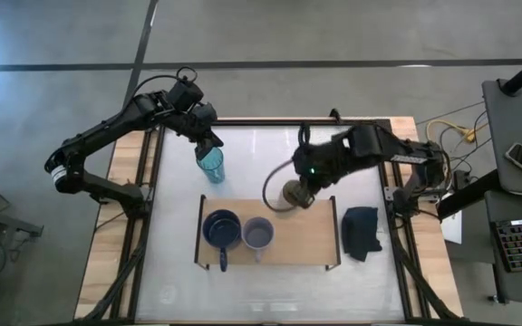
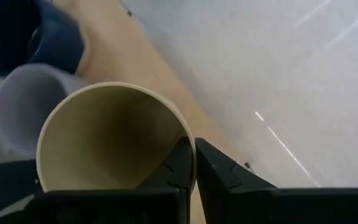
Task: Stack small to large cups/mugs on shelf
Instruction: Put the white cup on the shelf, then put the blue cup on the shelf
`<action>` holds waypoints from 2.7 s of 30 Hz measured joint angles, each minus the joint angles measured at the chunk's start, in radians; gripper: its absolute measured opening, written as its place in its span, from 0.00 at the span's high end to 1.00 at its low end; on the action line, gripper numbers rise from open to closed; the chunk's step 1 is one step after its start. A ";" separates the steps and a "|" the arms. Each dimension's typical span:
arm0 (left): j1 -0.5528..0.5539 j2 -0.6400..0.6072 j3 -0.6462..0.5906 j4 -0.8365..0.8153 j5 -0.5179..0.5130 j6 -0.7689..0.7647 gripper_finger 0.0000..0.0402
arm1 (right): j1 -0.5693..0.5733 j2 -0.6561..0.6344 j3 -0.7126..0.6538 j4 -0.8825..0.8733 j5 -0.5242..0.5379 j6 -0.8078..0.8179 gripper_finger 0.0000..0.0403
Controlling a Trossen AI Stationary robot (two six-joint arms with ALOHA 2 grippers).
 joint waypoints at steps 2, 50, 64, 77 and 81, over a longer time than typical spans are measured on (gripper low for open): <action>0.000 0.000 -0.001 -0.001 0.000 -0.018 1.00 | 0.035 0.000 0.000 0.000 0.007 0.001 0.98; 0.000 0.001 -0.048 -0.056 -0.004 -0.071 1.00 | 0.181 0.083 -0.012 0.017 0.002 -0.074 0.90; 0.000 -0.026 -0.044 -0.036 -0.004 -0.071 1.00 | 0.181 0.079 0.017 0.033 0.071 -0.078 0.76; 0.019 -0.032 -0.031 -0.186 -0.340 0.002 1.00 | 0.182 0.044 0.089 0.001 0.211 -0.061 0.60; 0.046 -0.017 -0.032 -0.208 -0.380 0.006 1.00 | 0.181 0.025 0.089 0.000 0.216 -0.055 0.56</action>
